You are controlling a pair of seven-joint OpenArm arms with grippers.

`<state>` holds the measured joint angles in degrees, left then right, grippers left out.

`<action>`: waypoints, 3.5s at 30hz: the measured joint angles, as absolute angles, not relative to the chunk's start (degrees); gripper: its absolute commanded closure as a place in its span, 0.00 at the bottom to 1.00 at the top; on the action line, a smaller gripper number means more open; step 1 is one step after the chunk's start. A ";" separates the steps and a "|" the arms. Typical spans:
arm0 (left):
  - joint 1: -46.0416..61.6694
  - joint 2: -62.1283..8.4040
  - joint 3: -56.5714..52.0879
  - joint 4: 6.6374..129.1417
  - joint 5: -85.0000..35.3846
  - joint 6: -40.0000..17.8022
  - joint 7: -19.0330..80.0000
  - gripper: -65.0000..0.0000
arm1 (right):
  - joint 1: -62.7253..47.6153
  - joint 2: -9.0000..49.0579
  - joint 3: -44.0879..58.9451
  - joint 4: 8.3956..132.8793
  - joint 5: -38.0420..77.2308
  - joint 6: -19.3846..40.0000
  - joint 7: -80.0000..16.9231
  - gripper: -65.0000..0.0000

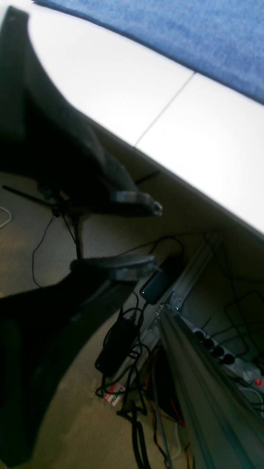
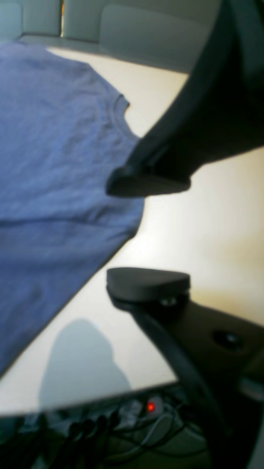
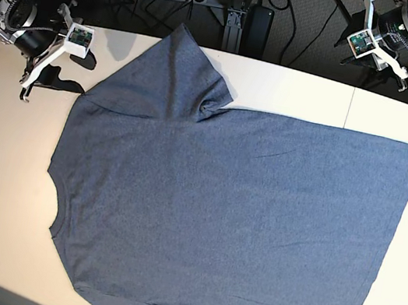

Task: Fold the T-shirt properly
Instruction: 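Move the right gripper to the shirt's shoulder seam and grasp it, then move the left gripper to the opposite shoulder corner and grasp it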

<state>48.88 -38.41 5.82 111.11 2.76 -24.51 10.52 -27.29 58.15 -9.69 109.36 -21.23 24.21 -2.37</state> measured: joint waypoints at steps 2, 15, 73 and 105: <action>48.86 -38.41 5.80 111.11 2.74 -24.51 10.52 0.67 | -27.31 58.50 -10.52 109.21 -21.26 24.21 -2.13 0.49; 48.86 -38.41 5.80 111.11 2.74 -24.45 10.31 0.67 | -14.44 58.39 -28.84 100.40 -23.29 24.29 -1.65 0.48; 36.62 -50.63 5.93 108.53 9.13 -16.56 10.55 0.63 | -2.22 44.93 -43.55 89.86 -22.57 23.83 6.26 1.00; 23.16 -57.87 19.22 85.82 15.00 -14.81 0.95 0.59 | -2.17 44.91 -43.53 89.82 -22.74 23.83 5.85 1.00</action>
<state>23.16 -57.87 19.22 85.82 15.00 -14.81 0.95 -2.17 44.91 -43.53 89.82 -22.74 23.83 5.85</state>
